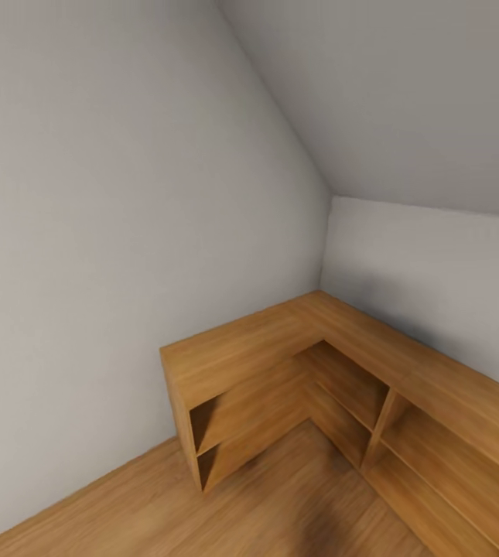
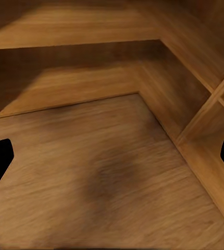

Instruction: In the bedroom, organize the workspace by keeping the computer under the desk, ensuring the monitor is on the desk, placing the keyboard on the desk next to the monitor, placing the mouse on the desk next to the keyboard, moving the folder from the swivel chair onto the desk next to the mouse, stacking the notebook on top of the folder with the pen on top of the notebook, and positioning the swivel chair next to the desk.

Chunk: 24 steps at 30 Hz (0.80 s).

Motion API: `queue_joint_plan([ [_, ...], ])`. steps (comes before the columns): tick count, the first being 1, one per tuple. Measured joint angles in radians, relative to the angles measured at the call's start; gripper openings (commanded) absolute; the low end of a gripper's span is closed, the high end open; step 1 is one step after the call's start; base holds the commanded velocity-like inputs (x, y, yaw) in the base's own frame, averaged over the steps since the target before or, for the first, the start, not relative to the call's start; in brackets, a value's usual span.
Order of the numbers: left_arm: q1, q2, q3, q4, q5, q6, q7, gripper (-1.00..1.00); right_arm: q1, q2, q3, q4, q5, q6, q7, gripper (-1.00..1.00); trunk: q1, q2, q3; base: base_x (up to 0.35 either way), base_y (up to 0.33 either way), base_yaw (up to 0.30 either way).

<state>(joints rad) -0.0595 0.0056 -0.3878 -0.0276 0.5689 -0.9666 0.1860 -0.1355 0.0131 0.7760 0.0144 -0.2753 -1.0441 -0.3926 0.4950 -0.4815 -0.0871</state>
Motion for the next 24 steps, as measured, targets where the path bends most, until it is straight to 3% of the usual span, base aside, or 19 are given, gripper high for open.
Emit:
queue_joint_plan([
  [2,0.0,-0.004,0.0,0.004,0.0,-0.027,0.003,1.0,0.004,0.0,-0.001,-0.001,0.015,0.0,-0.001,1.0,0.0,0.0,0.002,0.014,0.0,-0.217],
  [11,0.0,-0.006,0.001,0.005,0.0,-0.035,0.0,1.0,0.006,0.0,-0.002,-0.005,0.021,0.0,-0.001,1.0,0.0,0.0,0.013,0.003,0.017,-0.216],
  [19,0.0,-0.005,0.001,0.005,0.0,-0.033,-0.003,1.0,0.006,0.0,-0.002,-0.005,0.021,0.0,0.0,1.0,0.0,0.0,0.023,0.0,0.259,-0.216],
  [24,0.0,-0.006,0.001,0.005,0.0,-0.031,-0.005,1.0,0.006,0.0,-0.002,-0.005,0.021,0.0,0.0,1.0,0.0,0.0,0.029,0.0,0.102,-0.216],
])
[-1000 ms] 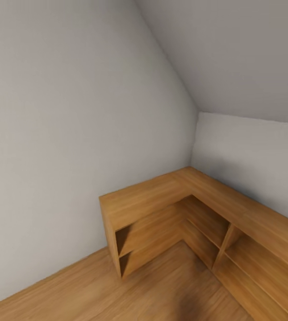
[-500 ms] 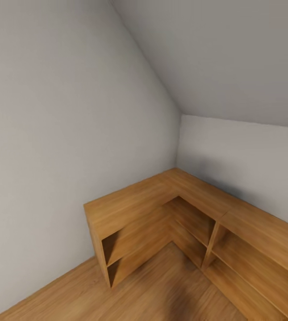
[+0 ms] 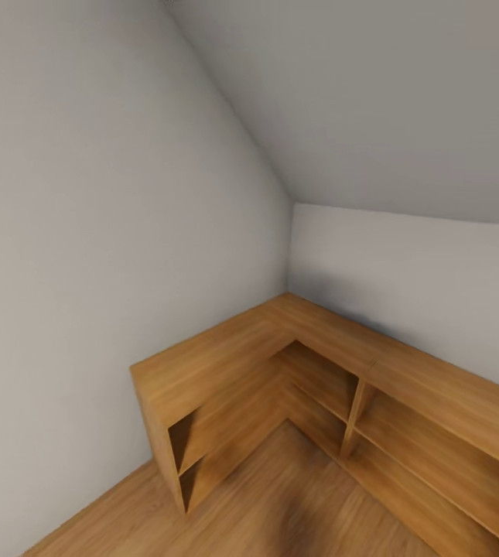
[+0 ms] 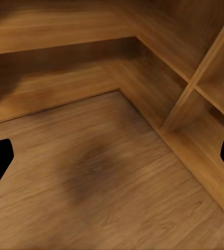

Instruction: In the bedroom, organize the workspace by keeping the computer under the desk, ensuring the monitor is on the desk, placing the keyboard on the desk next to the monitor, placing the mouse on the desk next to the keyboard, moving the folder from the swivel chair onto the desk next to the mouse, stacking the notebook on top of the folder with the pen on top of the notebook, and positioning the swivel chair next to the desk.

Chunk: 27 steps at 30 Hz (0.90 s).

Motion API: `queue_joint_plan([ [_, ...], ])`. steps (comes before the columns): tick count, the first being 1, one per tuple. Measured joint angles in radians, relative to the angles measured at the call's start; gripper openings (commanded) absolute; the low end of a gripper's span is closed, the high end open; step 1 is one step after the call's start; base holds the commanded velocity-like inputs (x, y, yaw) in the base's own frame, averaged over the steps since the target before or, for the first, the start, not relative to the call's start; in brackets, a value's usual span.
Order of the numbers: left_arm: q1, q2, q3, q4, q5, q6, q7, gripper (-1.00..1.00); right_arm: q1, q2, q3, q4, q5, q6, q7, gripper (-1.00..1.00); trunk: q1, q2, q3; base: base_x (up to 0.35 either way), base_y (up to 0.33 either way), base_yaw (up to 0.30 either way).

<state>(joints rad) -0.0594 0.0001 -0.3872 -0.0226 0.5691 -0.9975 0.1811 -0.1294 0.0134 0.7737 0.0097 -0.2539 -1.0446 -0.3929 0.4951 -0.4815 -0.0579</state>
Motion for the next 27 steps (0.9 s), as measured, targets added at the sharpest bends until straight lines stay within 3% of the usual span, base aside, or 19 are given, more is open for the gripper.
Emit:
queue_joint_plan([
  [14,0.0,0.0,0.0,0.0,0.0,0.002,-0.001,1.0,0.0,0.0,0.0,0.0,-0.001,0.0,0.0,1.0,0.0,0.0,0.017,0.0,0.006,-0.216],
  [27,0.0,-0.003,0.0,0.0,0.0,0.044,0.003,1.0,0.0,0.002,0.0,0.0,-0.001,0.0,0.0,1.0,0.0,0.0,0.033,0.0,0.0,-0.19],
])
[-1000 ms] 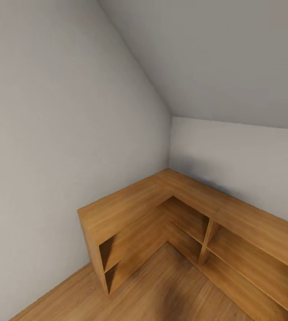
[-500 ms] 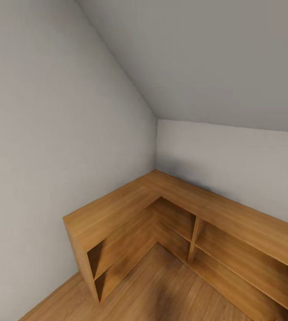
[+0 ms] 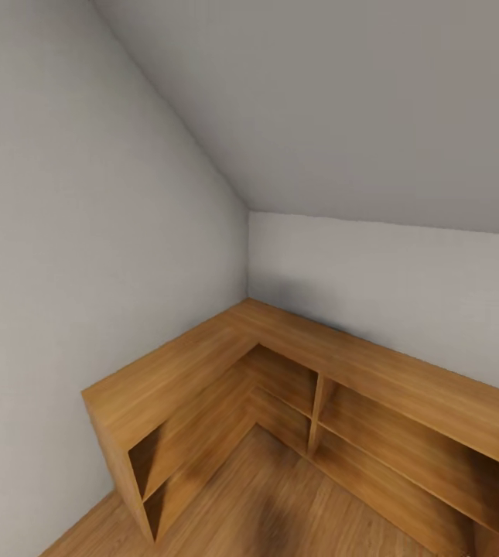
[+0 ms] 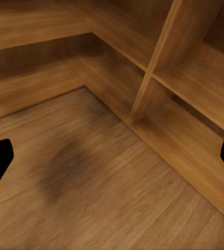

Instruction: In the bedroom, organize the workspace by keeping the computer under the desk, ensuring the monitor is on the desk, placing the keyboard on the desk next to the monitor, placing the mouse on the desk next to the keyboard, moving the folder from the swivel chair onto the desk next to the mouse, stacking the notebook on top of the folder with the pen on top of the notebook, and positioning the swivel chair next to the desk.

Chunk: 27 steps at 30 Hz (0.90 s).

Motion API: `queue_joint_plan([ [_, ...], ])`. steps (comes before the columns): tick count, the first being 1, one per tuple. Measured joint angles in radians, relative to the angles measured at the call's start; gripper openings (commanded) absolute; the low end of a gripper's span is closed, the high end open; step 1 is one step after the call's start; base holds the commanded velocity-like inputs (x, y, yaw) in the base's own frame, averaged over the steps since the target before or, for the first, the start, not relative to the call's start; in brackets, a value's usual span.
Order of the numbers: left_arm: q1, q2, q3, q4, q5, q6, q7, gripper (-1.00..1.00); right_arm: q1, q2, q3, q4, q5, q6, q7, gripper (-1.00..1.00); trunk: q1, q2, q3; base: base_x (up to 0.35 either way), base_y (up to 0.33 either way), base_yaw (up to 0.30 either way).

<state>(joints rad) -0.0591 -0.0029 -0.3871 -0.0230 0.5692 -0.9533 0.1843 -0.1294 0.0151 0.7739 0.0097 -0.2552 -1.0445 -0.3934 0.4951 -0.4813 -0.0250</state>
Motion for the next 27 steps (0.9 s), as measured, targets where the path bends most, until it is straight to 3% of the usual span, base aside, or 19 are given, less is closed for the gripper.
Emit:
queue_joint_plan([
  [10,0.0,0.0,0.0,0.0,0.0,0.0,-0.001,1.0,0.0,0.025,-0.002,-0.001,-0.005,0.009,-0.005,1.0,0.0,0.0,0.002,0.0,0.0,-0.019],
  [19,0.0,0.0,0.002,0.0,0.0,0.001,-0.001,1.0,0.0,0.027,-0.003,-0.002,-0.005,0.024,-0.001,1.0,0.0,0.0,0.002,0.113,0.159,-0.244],
  [27,0.0,0.0,0.002,0.0,0.0,0.001,-0.003,1.0,0.0,0.027,-0.005,-0.001,-0.005,0.024,-0.001,1.0,0.0,0.0,0.002,0.081,0.032,-0.269],
])
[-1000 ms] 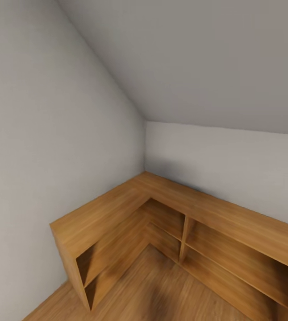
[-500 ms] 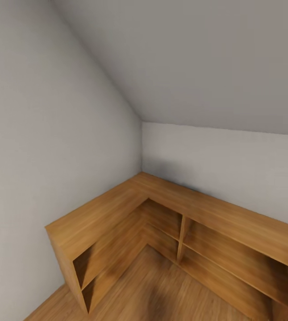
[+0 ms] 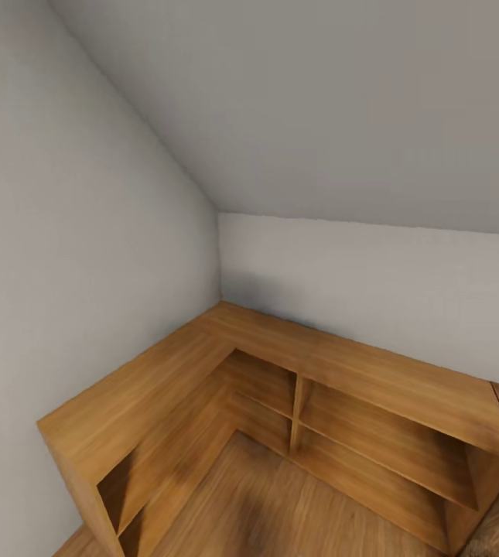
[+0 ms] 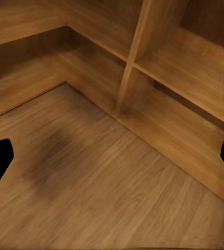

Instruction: In the bedroom, organize the workspace by keeping the computer under the desk, ensuring the monitor is on the desk, placing the keyboard on the desk next to the monitor, placing the mouse on the desk next to the keyboard, moving the folder from the swivel chair onto the desk next to the mouse, stacking the notebook on top of the folder with the pen on top of the notebook, and positioning the swivel chair next to the desk.

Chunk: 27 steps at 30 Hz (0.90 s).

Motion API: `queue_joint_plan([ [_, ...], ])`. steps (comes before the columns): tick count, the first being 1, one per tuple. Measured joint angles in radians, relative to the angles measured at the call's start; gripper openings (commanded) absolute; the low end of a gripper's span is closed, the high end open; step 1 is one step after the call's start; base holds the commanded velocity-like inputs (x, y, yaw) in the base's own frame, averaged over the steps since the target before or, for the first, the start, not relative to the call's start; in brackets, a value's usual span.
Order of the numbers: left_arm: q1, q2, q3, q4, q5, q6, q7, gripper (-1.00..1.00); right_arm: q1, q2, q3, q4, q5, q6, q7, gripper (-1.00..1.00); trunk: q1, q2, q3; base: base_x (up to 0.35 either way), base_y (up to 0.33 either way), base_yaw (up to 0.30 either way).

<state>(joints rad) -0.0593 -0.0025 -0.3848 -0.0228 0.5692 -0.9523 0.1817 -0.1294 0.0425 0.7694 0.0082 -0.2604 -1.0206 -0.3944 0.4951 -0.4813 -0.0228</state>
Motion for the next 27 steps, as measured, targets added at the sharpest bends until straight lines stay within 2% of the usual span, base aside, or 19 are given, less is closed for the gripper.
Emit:
queue_joint_plan([
  [16,0.0,0.001,0.001,0.0,0.0,0.0,0.001,1.0,0.0,0.0,-0.002,0.0,-0.001,0.001,-0.001,1.0,0.0,0.0,0.0,0.004,0.011,-0.288],
  [27,0.0,0.0,0.001,0.0,0.0,0.0,0.001,1.0,0.0,0.0,-0.002,0.0,-0.001,0.001,-0.002,1.0,0.0,0.0,0.0,0.222,0.124,-0.3],
])
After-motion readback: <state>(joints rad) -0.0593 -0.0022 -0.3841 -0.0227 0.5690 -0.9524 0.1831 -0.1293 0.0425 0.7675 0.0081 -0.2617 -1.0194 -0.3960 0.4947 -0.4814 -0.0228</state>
